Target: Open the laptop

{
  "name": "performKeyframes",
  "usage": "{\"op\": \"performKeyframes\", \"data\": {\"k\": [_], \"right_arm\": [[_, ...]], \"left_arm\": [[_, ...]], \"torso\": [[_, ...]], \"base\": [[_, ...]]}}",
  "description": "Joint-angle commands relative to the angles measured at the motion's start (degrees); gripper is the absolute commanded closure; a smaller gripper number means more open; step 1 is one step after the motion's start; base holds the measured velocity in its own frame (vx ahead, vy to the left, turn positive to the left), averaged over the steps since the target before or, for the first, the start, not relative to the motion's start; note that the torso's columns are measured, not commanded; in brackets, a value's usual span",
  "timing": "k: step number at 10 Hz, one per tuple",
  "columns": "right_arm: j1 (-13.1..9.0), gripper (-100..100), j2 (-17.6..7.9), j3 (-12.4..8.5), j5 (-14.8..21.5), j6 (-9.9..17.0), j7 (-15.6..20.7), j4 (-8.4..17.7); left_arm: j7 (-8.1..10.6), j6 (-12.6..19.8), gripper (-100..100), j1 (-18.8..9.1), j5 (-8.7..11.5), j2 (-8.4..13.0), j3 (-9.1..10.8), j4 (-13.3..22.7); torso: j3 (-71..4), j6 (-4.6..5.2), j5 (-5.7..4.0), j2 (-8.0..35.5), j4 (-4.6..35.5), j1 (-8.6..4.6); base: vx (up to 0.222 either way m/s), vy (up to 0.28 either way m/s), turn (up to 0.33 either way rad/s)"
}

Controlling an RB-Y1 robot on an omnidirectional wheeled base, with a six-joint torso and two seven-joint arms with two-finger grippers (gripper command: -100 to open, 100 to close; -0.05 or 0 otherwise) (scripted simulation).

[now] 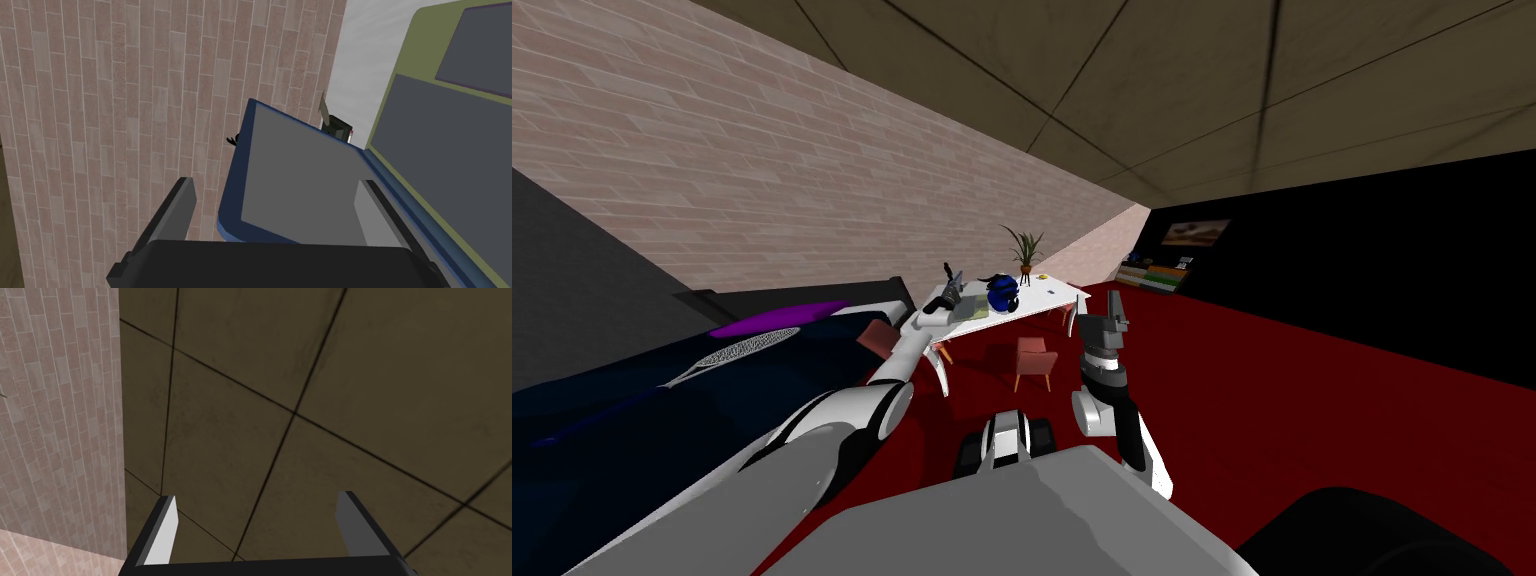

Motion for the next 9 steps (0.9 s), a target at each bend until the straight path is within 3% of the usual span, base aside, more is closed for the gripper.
{"op": "performKeyframes", "data": {"k": [1, 5, 6, 7, 9], "right_arm": [[0.0, 0, 0.0, 0.0, 0.0, 0.0, 0.0, 0.0], [0.02, 0, 0.01, 0.01, 0.0, 0.0, 0.0, -0.01], [0.01, 0, 0.02, 0.01, 0.0, -0.01, 0.0, -0.01], [0.01, 0, 0.02, 0.02, 0.0, -0.01, 0.0, -0.01], [0.01, 0, 0.03, 0.03, 0.0, 0.0, 0.0, 0.0]], "left_arm": [[1.82, 0.89, -100, -0.92, 1.92, -0.64, 0.28, -0.7], [2.08, 1.32, -100, -0.8, 2.08, -0.77, 0.52, -1.24], [2.11, 1.37, 100, -0.83, 2.1, -0.75, 0.55, -1.26], [0.08, 1.19, 100, -0.41, 0.19, 0.02, -0.74, -0.67], [-1.95, 1.0, 100, -0.02, -1.72, 0.83, -2.0, -0.11]], "torso": [[-0.06, 0.0, 0.01, -0.09, -0.03, 0.02], [-0.19, 0.03, -0.11, -0.32, -0.08, -0.33], [-0.13, 0.02, -0.06, -0.17, -0.08, -0.22], [0.03, 0.0, -0.04, 0.06, 0.03, -0.12], [-0.07, 0.12, -0.1, -0.09, -0.15, -0.36]], "base": [[-0.04, 0.184, -0.031], [0.012, 0.075, -0.012], [0.005, 0.003, -0.001], [0.025, -0.079, -0.027], [0.015, -0.143, -0.009]]}}
